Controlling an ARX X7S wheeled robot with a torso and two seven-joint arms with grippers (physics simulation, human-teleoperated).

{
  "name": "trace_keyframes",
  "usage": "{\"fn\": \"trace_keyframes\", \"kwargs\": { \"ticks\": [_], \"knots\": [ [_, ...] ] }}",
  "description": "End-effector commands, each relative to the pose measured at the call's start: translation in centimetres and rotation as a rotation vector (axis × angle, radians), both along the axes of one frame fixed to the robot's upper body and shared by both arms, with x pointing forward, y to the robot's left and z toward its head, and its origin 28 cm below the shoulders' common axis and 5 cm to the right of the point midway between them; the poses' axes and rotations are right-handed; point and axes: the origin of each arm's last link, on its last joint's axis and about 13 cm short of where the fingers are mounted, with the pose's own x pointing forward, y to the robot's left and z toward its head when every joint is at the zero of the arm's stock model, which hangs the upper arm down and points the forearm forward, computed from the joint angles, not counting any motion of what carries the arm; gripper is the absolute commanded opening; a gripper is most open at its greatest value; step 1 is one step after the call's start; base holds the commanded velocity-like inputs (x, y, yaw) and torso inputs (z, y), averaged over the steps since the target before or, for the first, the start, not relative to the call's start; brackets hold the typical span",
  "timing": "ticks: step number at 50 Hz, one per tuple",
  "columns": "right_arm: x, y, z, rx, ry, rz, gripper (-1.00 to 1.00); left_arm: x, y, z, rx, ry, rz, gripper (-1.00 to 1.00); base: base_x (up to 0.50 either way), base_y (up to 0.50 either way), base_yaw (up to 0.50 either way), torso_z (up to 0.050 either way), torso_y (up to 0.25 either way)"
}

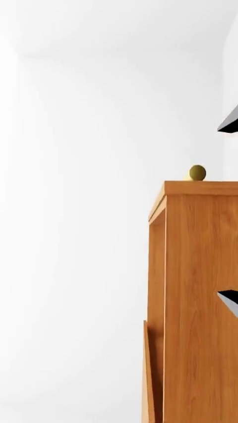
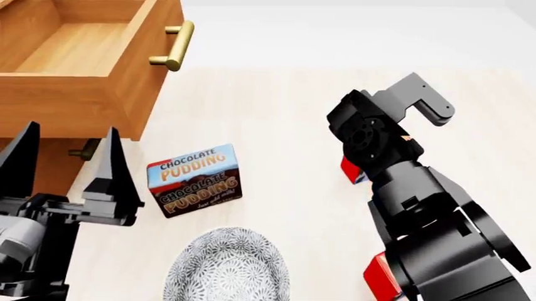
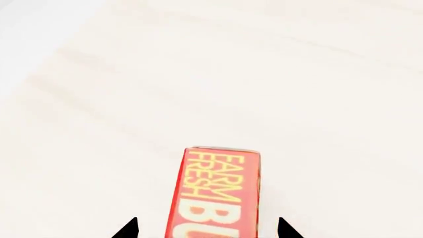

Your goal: Put the butter at the front in the top drawer of the cabinet and close it.

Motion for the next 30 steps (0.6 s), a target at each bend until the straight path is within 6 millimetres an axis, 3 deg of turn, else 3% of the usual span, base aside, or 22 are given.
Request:
{"fn": "trace_keyframes", "kwargs": {
  "ticks": [1, 30],
  "knots": [
    [-0.1, 0.0, 0.0, -0.002, 0.004, 0.006, 1.0, -0.4, 0.0, 0.1, 0.005, -0.008, -0.004, 1.0, 0.0, 0.0, 0.0, 0.0, 0.0],
    [-0.2, -0.2, -1.7, 0.039, 0.068, 0.02, 1.0, -0.3, 0.1, -0.2, 0.003, 0.012, 0.007, 1.0, 0.0, 0.0, 0.0, 0.0, 0.0]
  ]
}}
